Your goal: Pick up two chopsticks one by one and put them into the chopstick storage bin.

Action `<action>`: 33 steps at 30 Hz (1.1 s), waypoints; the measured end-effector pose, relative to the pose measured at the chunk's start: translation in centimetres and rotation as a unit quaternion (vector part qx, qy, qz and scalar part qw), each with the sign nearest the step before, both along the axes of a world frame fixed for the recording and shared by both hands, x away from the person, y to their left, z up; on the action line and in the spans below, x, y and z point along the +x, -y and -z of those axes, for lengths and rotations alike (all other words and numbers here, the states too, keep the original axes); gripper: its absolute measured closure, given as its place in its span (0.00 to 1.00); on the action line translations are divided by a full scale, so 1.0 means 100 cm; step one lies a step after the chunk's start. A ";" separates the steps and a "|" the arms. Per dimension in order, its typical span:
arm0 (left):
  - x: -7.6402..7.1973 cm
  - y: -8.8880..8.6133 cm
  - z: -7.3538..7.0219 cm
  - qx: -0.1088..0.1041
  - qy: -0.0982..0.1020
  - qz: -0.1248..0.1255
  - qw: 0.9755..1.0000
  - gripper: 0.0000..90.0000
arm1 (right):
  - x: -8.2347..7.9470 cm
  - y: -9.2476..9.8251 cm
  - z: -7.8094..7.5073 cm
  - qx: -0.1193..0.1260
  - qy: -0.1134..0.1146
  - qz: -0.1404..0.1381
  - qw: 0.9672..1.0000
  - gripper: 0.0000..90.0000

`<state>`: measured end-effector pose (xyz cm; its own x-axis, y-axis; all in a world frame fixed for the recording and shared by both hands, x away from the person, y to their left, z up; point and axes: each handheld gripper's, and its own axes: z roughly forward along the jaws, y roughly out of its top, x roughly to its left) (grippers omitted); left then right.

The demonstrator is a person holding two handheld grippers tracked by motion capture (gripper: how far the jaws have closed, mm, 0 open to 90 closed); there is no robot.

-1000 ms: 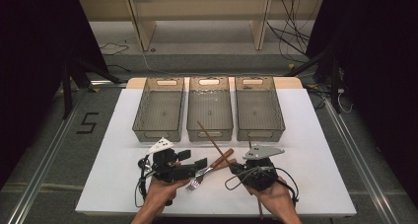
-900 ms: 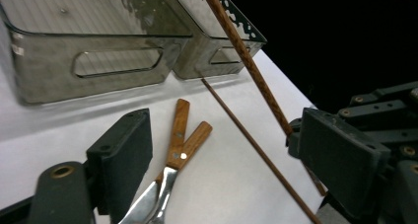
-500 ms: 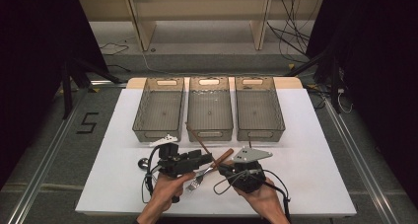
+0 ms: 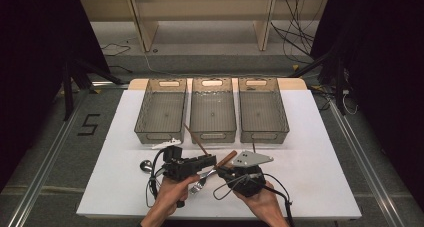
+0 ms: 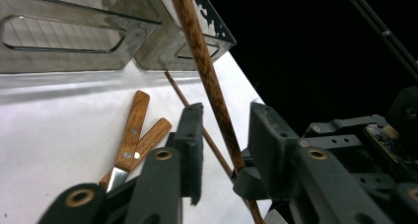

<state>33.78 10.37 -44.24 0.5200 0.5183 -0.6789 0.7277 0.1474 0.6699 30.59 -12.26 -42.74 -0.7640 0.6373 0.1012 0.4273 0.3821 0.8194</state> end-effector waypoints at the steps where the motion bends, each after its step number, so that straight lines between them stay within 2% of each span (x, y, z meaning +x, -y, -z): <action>1: 0.000 0.000 0.000 -0.002 -0.001 0.001 1.000 0.78 | 0.000 0.000 0.000 0.000 0.001 0.001 1.000 0.95; 5: 0.000 0.000 0.001 -0.009 -0.002 0.004 1.000 0.85 | 0.000 0.000 0.001 0.008 0.001 -0.001 1.000 0.95; 10: 0.002 -0.002 0.002 -0.034 -0.010 0.021 0.999 0.91 | -0.001 0.001 0.001 0.015 0.002 -0.004 1.000 0.95; 13: 0.002 -0.002 -0.001 -0.030 -0.004 0.032 0.999 0.93 | -0.001 0.002 0.002 0.015 0.001 -0.006 1.000 0.92; 15: 0.003 -0.005 -0.004 -0.026 0.002 0.034 0.999 0.93 | -0.001 0.004 0.001 0.015 0.002 -0.012 1.000 0.84; 19: 0.009 -0.018 -0.014 -0.010 0.014 0.028 0.999 0.93 | -0.002 0.014 -0.001 0.016 -0.007 -0.027 0.999 0.65; 21: 0.013 -0.026 -0.021 0.002 0.017 0.029 0.999 0.93 | -0.005 0.019 -0.002 0.000 0.004 -0.022 1.000 0.58; 23: 0.017 -0.036 -0.028 0.016 0.023 0.024 0.999 0.93 | -0.007 0.024 -0.002 -0.018 0.003 -0.014 1.000 0.50; 25: 0.022 -0.045 -0.036 0.029 0.028 0.017 0.999 0.93 | -0.009 0.030 0.000 -0.031 0.002 -0.001 1.000 0.46; 30: 0.033 -0.061 -0.053 0.073 0.038 0.006 0.997 0.93 | -0.009 0.042 0.006 -0.056 -0.024 0.027 0.998 0.40; 33: 0.041 -0.069 -0.063 0.090 0.041 0.002 0.995 0.93 | -0.010 0.047 0.009 -0.060 -0.030 0.034 0.997 0.39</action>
<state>37.86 17.24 -37.93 0.5724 0.6248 -0.5310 0.6697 0.0174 0.7424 29.59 -16.98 -43.62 -0.7128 0.6983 0.0654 0.5032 0.4443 0.7412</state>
